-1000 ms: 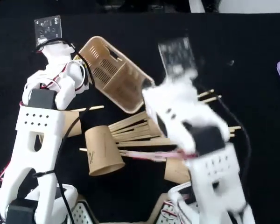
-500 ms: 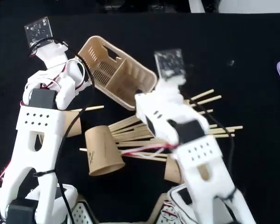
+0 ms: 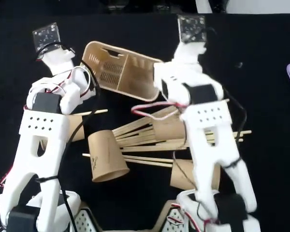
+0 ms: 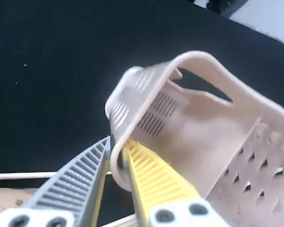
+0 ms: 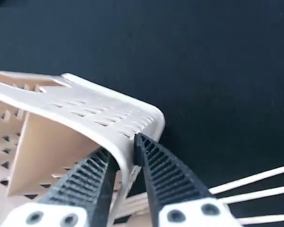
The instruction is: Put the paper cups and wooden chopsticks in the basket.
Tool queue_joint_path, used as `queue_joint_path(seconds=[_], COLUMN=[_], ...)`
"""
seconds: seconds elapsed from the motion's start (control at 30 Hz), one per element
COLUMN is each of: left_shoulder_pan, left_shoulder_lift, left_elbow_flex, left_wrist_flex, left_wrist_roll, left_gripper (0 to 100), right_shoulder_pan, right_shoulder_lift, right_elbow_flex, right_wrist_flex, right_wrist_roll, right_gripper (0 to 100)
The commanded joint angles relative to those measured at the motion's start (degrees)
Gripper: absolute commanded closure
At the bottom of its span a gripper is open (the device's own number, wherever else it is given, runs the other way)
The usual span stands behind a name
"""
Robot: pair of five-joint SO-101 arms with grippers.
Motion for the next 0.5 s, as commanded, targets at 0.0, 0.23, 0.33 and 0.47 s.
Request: queue_joint_path(seconds=[0.0,0.23,0.33,0.47], left_shoulder_pan=[-0.48,-0.66,-0.84,-3.12], left_shoulder_lift=[-0.35,1.76,7.3,16.97], left_elbow_flex=[-4.7,-15.96,-19.91,-26.42], left_wrist_flex=[4.57,15.12,19.43,24.35], left_wrist_roll=[-3.25,-11.08,-16.09,-15.74], left_gripper=[97,97,97,97], right_shoulder_pan=[3.6,3.25,3.25,3.25], right_shoulder_lift=[4.97,19.65,26.24,36.09], right_elbow_flex=[-9.1,-32.31,-45.32,-62.37], right_wrist_flex=[3.6,16.18,25.05,35.96], right_wrist_roll=[2.9,4.66,5.01,9.14], right_gripper=[98.8,98.8,98.8,98.8])
